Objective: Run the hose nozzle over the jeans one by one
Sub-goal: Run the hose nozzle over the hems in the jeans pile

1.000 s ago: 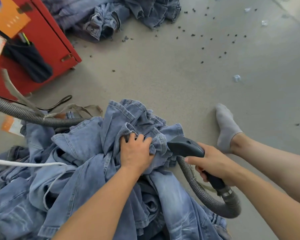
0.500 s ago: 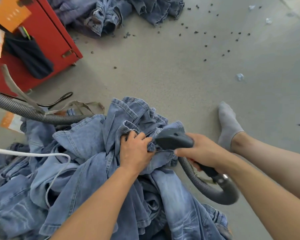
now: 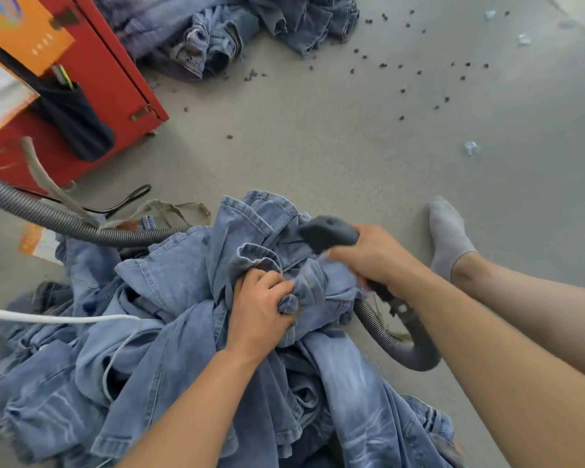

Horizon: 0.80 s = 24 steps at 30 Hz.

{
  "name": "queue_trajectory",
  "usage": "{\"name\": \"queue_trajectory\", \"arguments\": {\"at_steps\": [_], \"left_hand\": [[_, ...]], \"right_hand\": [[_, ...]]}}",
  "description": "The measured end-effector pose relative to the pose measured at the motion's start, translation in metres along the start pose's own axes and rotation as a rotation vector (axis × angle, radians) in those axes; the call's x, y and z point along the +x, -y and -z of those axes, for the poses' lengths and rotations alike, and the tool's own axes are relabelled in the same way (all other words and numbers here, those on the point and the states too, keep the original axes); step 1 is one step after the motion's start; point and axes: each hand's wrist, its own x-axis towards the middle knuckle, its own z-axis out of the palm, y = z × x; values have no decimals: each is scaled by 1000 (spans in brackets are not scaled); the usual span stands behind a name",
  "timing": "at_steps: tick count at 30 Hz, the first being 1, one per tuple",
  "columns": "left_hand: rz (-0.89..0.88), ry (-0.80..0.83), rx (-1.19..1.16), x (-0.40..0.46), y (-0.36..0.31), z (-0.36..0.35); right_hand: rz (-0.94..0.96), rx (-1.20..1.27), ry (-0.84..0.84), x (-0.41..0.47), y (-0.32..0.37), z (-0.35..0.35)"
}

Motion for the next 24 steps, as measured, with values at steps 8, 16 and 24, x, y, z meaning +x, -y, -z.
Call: {"name": "queue_trajectory", "arguments": {"at_steps": [8,16,24], "left_hand": [[-105,331,63,-39,1,56],[-143,420,77,-36,1,90],[-481,498,349,-113,2,80]], "right_hand": [[19,-43,32,3,-7,59],[112,-85,-61,-9,0,49],[155,-261,11,-20,18,33]]}}
